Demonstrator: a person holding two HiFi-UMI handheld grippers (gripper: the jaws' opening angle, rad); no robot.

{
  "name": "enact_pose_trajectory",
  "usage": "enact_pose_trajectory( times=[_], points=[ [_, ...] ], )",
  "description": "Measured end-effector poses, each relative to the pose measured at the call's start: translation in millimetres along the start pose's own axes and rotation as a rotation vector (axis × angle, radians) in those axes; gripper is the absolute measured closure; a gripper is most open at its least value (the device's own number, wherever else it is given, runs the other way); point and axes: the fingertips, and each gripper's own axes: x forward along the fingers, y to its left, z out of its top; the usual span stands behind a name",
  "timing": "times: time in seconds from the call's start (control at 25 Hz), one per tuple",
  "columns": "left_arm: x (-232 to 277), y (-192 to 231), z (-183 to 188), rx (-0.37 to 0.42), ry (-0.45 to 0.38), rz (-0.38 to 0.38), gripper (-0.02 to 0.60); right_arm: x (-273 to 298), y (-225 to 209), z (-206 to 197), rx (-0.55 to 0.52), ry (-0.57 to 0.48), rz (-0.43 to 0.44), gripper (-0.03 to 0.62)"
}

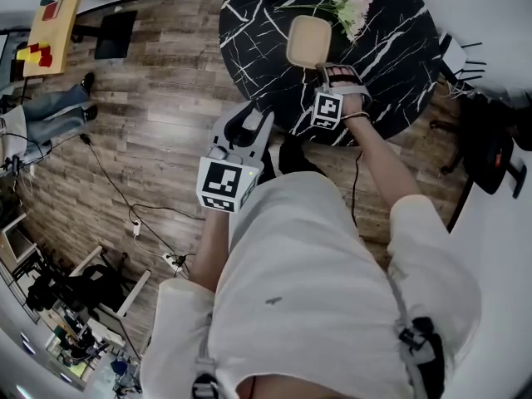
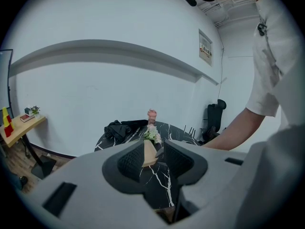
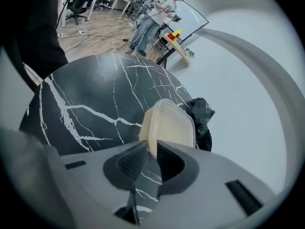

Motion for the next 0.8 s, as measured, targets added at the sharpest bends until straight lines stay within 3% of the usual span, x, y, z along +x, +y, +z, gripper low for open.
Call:
enact_pose_trajectory(
  times=[0.8],
  points=[
    [-6.7, -1.9, 0.7, 0.003, -0.007, 0.018, 0.465, -4.6, -6.7, -0.9, -0.013, -0.009, -0.026, 0.549]
  ],
)
